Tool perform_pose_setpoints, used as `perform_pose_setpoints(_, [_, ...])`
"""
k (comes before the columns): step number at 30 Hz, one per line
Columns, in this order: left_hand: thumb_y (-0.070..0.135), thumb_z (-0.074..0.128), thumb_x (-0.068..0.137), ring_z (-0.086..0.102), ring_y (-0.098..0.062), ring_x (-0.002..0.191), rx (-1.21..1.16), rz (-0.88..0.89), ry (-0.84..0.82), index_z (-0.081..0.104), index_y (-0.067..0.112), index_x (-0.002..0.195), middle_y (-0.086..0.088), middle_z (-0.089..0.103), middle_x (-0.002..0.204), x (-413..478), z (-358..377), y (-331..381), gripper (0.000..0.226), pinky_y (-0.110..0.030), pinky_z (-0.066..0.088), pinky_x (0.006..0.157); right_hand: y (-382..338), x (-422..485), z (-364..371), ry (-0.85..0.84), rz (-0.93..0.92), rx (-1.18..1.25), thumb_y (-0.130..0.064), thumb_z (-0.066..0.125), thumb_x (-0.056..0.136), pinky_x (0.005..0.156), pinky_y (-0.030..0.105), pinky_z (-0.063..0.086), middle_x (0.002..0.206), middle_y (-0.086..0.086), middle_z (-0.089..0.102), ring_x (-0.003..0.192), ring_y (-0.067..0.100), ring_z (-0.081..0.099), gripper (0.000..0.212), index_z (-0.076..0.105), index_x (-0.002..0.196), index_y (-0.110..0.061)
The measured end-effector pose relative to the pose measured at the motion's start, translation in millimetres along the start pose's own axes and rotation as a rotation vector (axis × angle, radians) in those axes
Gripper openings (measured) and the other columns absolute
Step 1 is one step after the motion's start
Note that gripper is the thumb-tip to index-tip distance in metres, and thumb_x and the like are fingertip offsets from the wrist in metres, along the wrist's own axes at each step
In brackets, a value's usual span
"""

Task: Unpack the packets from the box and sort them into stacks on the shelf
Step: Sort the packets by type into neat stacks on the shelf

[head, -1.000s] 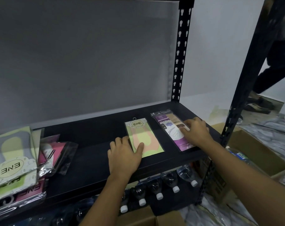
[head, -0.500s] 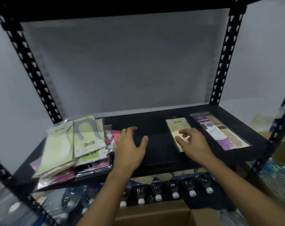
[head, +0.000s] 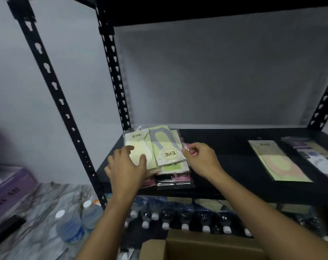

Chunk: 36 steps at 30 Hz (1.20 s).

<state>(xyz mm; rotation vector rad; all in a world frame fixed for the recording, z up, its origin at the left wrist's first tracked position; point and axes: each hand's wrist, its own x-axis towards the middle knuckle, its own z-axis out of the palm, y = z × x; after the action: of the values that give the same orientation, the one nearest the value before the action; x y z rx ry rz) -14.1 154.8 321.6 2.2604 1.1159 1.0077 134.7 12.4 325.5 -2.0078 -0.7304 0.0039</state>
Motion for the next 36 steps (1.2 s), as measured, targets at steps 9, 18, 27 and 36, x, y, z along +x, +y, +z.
perform_pose_setpoints(9, [0.061, 0.057, 0.082, 0.038, -0.032, 0.127, 0.015, -0.278, -0.282, 0.056, 0.017, 0.130, -0.010, 0.052, 0.133, 16.2, 2.3, -32.6, 0.065, -0.046, 0.035, 0.103, -3.9, 9.7, 28.6, -0.041, 0.101, -0.038, -0.028, 0.074, 0.080, 0.050, 0.017, 0.040, 0.079, -0.004, 0.064, 0.068, 0.012, 0.060, 0.030, 0.070, 0.104, -0.010])
perform_pose_setpoints(18, [0.058, 0.072, 0.056, 0.058, -0.024, 0.106, -0.278, -0.345, -0.219, 0.052, 0.029, 0.104, 0.004, 0.060, 0.106, 15.8, -9.5, -27.6, 0.059, -0.047, 0.049, 0.091, -4.4, 8.3, 11.0, -0.038, 0.223, 0.073, -0.021, 0.081, 0.074, 0.063, 0.027, 0.048, 0.083, -0.005, 0.059, 0.071, 0.010, 0.057, 0.024, 0.058, 0.080, -0.016])
perform_pose_setpoints(27, [0.009, 0.070, 0.086, 0.061, -0.016, 0.093, -0.734, -0.301, -0.115, 0.043, 0.021, 0.115, 0.006, 0.053, 0.107, 5.4, -16.6, -19.3, 0.041, -0.024, 0.050, 0.062, 4.1, -3.0, -4.6, 0.049, 0.287, 0.423, -0.008, 0.074, 0.080, 0.059, 0.027, 0.050, 0.104, 0.001, 0.063, 0.081, 0.014, 0.064, 0.033, 0.053, 0.105, -0.016])
perform_pose_setpoints(36, [0.003, 0.070, 0.085, 0.068, -0.022, 0.090, -0.927, -0.348, -0.165, 0.047, 0.021, 0.115, 0.003, 0.065, 0.101, -14.3, -13.8, -13.4, 0.042, -0.038, 0.055, 0.079, 15.1, -21.8, -32.8, 0.212, 0.259, 0.666, -0.005, 0.070, 0.084, 0.051, 0.028, 0.048, 0.097, 0.004, 0.070, 0.073, 0.021, 0.066, 0.030, 0.056, 0.108, -0.016])
